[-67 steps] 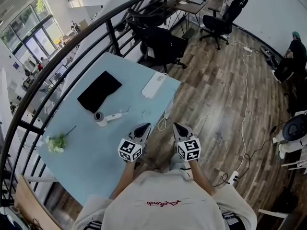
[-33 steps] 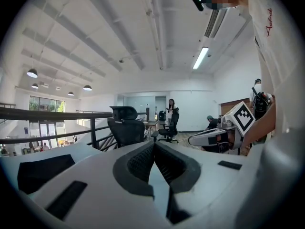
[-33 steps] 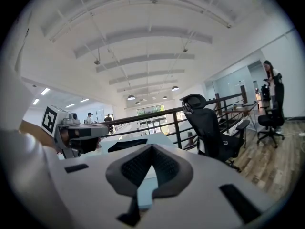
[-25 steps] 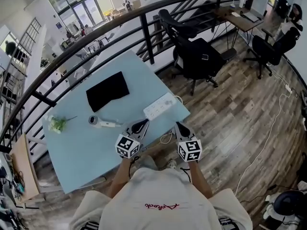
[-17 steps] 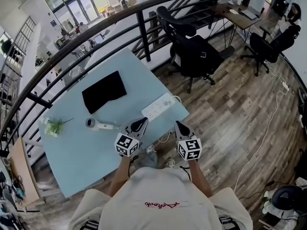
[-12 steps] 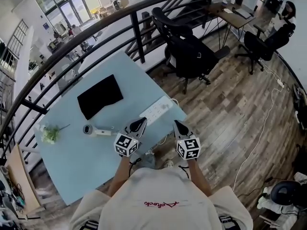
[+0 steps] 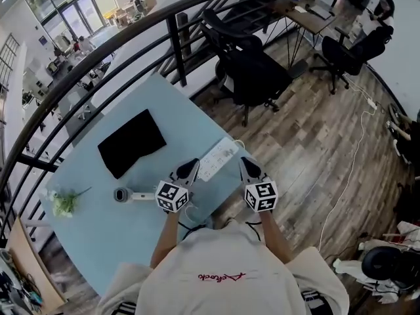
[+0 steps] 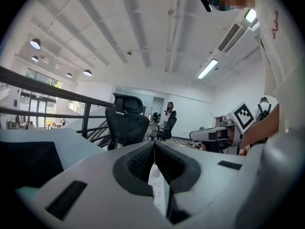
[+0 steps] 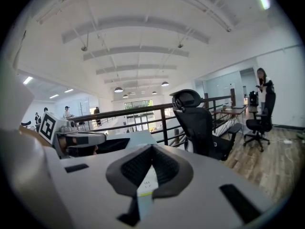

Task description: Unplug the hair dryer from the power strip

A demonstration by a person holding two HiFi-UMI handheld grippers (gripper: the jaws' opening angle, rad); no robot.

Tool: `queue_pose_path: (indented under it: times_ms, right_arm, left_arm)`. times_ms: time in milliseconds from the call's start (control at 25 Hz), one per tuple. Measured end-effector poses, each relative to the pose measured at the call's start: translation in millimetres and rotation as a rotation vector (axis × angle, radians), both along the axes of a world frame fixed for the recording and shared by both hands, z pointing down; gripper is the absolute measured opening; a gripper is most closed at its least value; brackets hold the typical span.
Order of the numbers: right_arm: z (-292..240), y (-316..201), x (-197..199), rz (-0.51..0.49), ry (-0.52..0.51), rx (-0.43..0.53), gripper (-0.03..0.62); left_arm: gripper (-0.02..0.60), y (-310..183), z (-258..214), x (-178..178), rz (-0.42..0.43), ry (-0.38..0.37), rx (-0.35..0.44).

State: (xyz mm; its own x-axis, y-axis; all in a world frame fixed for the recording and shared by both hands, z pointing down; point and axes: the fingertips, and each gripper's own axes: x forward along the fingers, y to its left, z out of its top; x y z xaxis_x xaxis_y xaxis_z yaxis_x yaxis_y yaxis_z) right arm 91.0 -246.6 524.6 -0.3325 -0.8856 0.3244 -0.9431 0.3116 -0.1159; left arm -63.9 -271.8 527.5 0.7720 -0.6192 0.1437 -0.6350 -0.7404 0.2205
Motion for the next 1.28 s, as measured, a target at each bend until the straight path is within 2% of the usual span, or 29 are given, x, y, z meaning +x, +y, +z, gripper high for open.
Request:
queue_pose_path:
  times_ms: [240, 480, 880, 1280]
  right_arm:
    - [10.4, -5.9, -7.0, 0.041, 0.031, -0.041, 0.017]
    - [20.7, -8.5, 2.3, 0.047, 0.025, -0.049, 0.017]
    - [29.3, -43.7, 25.4, -0.041, -0.031, -0.054, 0.017]
    - [55.5, -48.5, 38.7, -0.077, -0.067, -0.112, 0.017]
  left_arm:
    - [0.008, -12.0, 22.7, -11.2, 0.019, 0.019, -0.061]
    - [0.008, -18.2, 38.0, -3.4, 0.028, 0.015, -0.086]
    - [0.008, -33.2, 45.1, 8.4, -0.071, -0.061, -0.100]
    - [0.008, -30.5, 75.4, 26.7, -0.068, -0.152, -0.148]
